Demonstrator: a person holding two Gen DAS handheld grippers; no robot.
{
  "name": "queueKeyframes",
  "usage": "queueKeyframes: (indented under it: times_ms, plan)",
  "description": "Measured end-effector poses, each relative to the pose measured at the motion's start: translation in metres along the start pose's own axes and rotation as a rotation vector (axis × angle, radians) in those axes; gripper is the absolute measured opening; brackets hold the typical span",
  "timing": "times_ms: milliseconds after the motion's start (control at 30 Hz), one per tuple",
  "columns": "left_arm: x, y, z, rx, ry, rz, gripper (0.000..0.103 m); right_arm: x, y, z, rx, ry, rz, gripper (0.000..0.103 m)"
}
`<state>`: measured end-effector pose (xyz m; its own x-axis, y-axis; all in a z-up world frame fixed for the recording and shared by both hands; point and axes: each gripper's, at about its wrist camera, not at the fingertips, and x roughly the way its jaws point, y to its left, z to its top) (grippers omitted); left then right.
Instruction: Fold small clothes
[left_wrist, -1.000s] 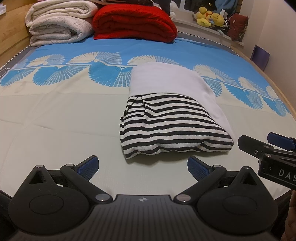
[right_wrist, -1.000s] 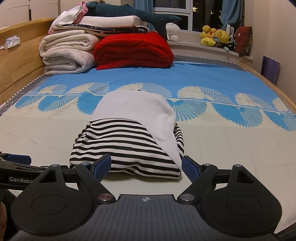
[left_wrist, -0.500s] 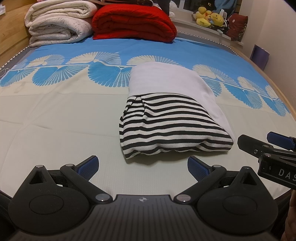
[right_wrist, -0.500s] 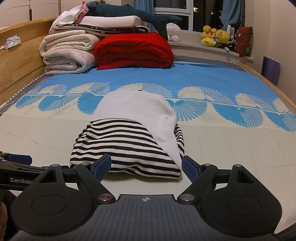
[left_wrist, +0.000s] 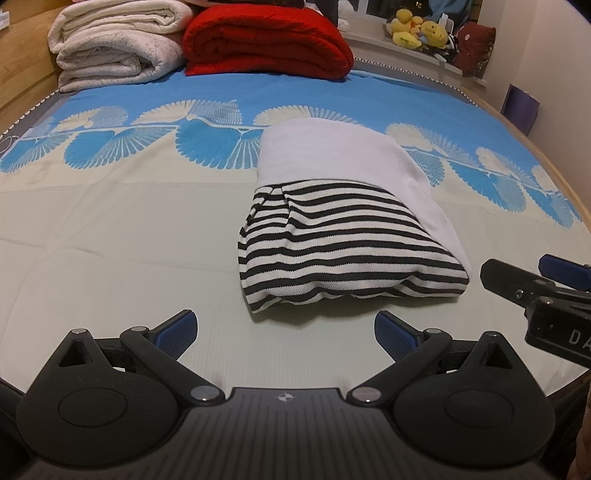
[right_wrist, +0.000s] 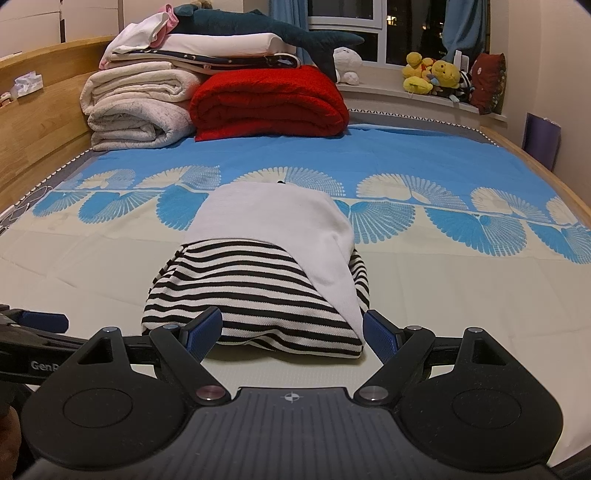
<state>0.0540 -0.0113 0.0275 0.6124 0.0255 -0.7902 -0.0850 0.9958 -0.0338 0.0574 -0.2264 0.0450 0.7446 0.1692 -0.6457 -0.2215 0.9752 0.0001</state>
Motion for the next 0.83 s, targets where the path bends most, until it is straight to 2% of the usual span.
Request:
queueKeyframes:
  times_ms: [833]
  plan:
    - [0.0003, 0.0081, 0.0026, -0.020, 0.001, -0.009, 0.102, 0.0075, 0.0030, 0.0013, -0.019, 0.024, 0.014, 0.084]
